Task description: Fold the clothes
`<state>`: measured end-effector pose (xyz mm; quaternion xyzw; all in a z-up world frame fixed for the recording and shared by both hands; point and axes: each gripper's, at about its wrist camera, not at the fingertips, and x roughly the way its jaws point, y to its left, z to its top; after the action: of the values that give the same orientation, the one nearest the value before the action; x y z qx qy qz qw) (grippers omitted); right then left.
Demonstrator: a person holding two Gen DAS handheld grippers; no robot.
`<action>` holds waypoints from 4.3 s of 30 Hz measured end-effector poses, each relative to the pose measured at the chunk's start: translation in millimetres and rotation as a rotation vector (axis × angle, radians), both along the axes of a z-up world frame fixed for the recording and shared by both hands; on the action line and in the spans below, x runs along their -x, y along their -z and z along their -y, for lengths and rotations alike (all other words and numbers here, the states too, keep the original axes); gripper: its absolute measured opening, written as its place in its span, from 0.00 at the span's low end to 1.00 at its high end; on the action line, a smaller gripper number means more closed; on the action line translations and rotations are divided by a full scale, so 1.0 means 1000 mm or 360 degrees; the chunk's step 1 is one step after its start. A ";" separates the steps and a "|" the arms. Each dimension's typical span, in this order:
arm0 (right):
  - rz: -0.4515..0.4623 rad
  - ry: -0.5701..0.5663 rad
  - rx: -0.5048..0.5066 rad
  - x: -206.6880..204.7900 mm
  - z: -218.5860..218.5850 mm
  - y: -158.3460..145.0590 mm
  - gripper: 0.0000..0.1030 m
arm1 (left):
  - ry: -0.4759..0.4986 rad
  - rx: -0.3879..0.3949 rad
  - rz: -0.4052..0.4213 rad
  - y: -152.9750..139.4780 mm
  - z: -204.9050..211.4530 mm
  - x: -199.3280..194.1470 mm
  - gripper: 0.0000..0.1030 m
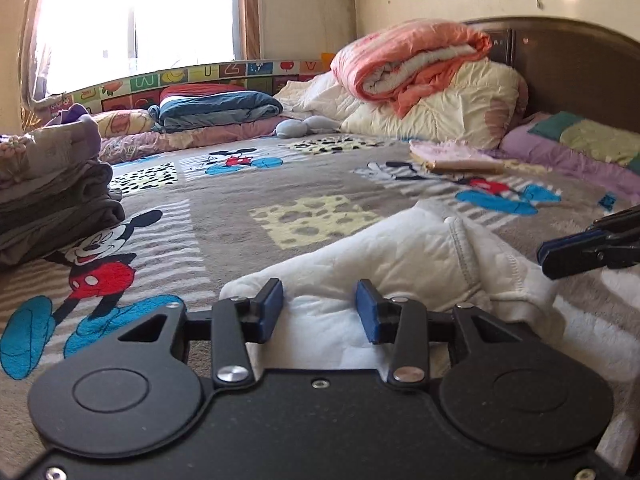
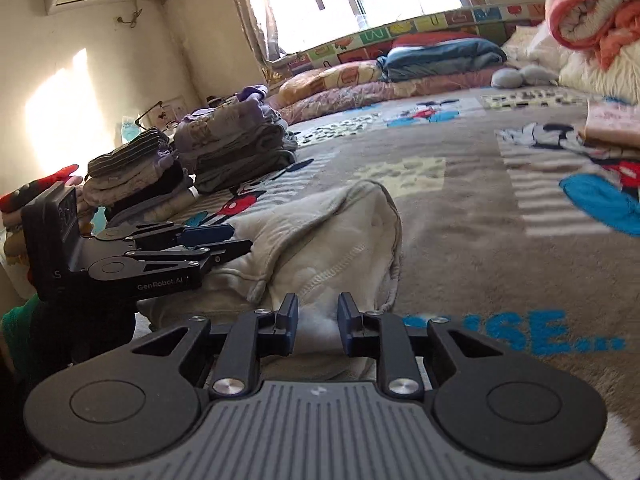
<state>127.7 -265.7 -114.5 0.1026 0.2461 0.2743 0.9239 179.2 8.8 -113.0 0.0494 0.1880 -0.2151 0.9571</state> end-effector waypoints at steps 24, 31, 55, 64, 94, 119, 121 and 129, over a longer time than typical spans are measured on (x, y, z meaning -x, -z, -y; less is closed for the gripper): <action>0.0163 -0.0083 0.0159 -0.066 -0.031 0.021 0.22 | -0.0023 -0.0145 -0.0024 0.023 0.014 -0.003 0.37; 0.0226 0.0025 0.0186 -0.045 -0.033 -0.001 0.23 | -0.0009 -0.0102 0.0121 -0.001 0.008 0.033 0.37; 0.0007 0.0087 0.0109 -0.005 -0.025 0.019 0.27 | -0.0068 0.0040 0.0063 -0.002 0.000 0.074 0.45; 0.0097 0.0153 -0.0089 0.024 -0.007 -0.003 0.47 | -0.0316 0.0297 -0.0004 -0.031 -0.041 0.094 0.28; -0.0104 0.0311 -0.0490 -0.007 0.033 0.015 0.63 | -0.0340 0.0953 -0.0498 0.012 -0.084 0.041 0.59; -0.0413 0.0091 -0.1067 -0.034 0.007 0.042 0.38 | -0.0326 0.1252 -0.0532 -0.011 -0.095 0.060 0.41; -0.0410 0.0054 -0.1096 -0.027 0.000 0.036 0.38 | -0.0395 0.1169 -0.0629 0.001 -0.103 0.058 0.59; -0.0530 0.0158 -0.0942 -0.028 -0.006 0.043 0.76 | -0.0428 0.1389 -0.0746 0.018 -0.150 0.064 0.81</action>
<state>155.5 -259.3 -157.9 0.4215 0.2980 0.2680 0.8135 115.6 159.1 -131.0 -0.4289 0.2950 -0.1537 0.8399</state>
